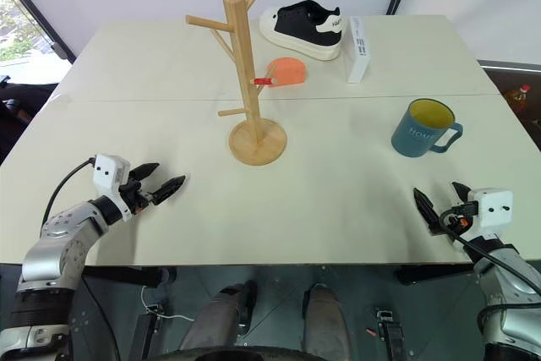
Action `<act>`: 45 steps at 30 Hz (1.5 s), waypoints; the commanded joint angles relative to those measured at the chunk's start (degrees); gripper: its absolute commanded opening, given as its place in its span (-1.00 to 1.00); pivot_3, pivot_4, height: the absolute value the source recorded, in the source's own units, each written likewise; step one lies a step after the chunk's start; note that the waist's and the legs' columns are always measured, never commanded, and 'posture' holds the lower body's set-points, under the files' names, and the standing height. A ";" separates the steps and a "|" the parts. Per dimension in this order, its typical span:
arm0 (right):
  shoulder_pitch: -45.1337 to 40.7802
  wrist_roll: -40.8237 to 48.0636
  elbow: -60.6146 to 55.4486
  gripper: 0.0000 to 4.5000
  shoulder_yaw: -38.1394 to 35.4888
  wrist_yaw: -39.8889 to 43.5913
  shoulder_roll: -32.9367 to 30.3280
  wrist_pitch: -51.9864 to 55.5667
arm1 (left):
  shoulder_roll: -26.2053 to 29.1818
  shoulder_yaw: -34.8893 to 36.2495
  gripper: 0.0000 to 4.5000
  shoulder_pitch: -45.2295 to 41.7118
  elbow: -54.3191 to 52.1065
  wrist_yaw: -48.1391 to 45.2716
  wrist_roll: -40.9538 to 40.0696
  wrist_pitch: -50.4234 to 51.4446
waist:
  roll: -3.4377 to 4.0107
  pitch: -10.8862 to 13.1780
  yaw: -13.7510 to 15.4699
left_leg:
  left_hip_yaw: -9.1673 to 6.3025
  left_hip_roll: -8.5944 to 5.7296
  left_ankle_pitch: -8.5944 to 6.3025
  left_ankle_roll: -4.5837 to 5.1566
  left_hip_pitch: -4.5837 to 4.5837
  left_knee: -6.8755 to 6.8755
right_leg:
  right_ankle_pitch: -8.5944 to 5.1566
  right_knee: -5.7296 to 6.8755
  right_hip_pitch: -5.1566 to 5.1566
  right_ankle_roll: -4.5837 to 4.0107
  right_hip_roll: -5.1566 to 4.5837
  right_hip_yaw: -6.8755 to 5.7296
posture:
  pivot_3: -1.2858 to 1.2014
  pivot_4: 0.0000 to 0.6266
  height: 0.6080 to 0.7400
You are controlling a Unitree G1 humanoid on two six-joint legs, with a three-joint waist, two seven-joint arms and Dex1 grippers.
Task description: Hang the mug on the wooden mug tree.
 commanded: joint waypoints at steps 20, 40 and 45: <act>-5.99 -2.69 -0.27 0.97 -2.52 -11.49 -1.78 2.10 | -2.81 -22.39 1.00 -8.82 -22.20 -12.77 -3.35 6.54 | 0.04 -0.01 0.91 | 0.18 0.03 0.01 0.02 0.06 0.16 | 0.05 0.01 0.11 -0.08 0.00 0.05 | 0.03 -0.52 1.00; -26.59 -10.49 25.51 0.97 2.17 -16.44 -5.59 -4.63 | -6.08 -24.10 1.00 -13.95 -24.78 -11.16 -4.46 10.06 | 0.09 -0.02 0.70 | 0.37 0.12 0.05 0.11 0.25 0.19 | 0.14 0.09 0.23 -0.04 0.10 0.14 | 0.03 -0.52 1.00; -30.57 -10.78 31.95 0.97 3.01 -16.38 -6.18 -7.00 | -5.84 -24.09 1.00 -13.82 -24.94 -10.76 -4.63 10.18 | 0.08 -0.02 0.50 | 0.39 0.12 0.05 0.11 0.32 0.20 | 0.14 0.10 0.30 -0.04 0.11 0.16 | 0.03 -0.52 1.00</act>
